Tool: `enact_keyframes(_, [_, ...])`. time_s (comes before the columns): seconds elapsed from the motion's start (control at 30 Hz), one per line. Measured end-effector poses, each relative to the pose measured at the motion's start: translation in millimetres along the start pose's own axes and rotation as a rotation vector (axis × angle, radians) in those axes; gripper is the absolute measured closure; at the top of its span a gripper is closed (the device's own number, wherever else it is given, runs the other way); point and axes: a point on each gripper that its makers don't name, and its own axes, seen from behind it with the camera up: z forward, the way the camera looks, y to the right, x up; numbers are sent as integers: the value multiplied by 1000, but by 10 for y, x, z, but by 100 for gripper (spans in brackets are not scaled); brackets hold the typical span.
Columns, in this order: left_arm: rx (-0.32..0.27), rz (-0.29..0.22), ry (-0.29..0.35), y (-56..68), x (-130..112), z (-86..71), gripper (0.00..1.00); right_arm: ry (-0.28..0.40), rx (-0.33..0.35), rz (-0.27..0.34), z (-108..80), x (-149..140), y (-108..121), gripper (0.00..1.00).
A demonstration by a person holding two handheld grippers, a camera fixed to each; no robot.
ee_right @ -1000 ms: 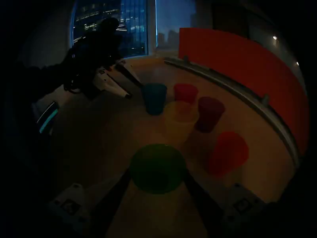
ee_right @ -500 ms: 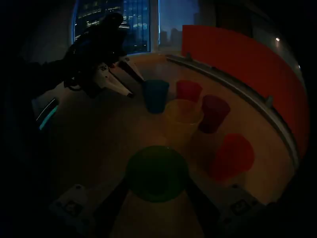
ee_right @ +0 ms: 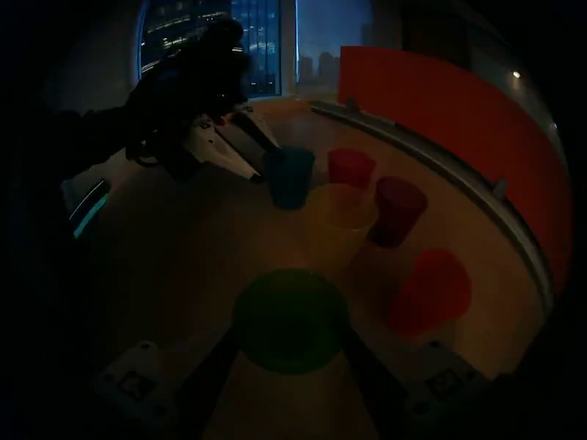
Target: Pour water
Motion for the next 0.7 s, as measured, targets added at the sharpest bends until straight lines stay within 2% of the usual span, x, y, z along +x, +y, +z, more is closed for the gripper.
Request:
enact_keyframes(0.4, [-1,15,9,-19,133,181,9,-11,2,-9,13,-37,7,1])
enact_keyframes(0.7, [8,28,13,-23,163,225,9,-16,8,-6,17,-49,-6,1])
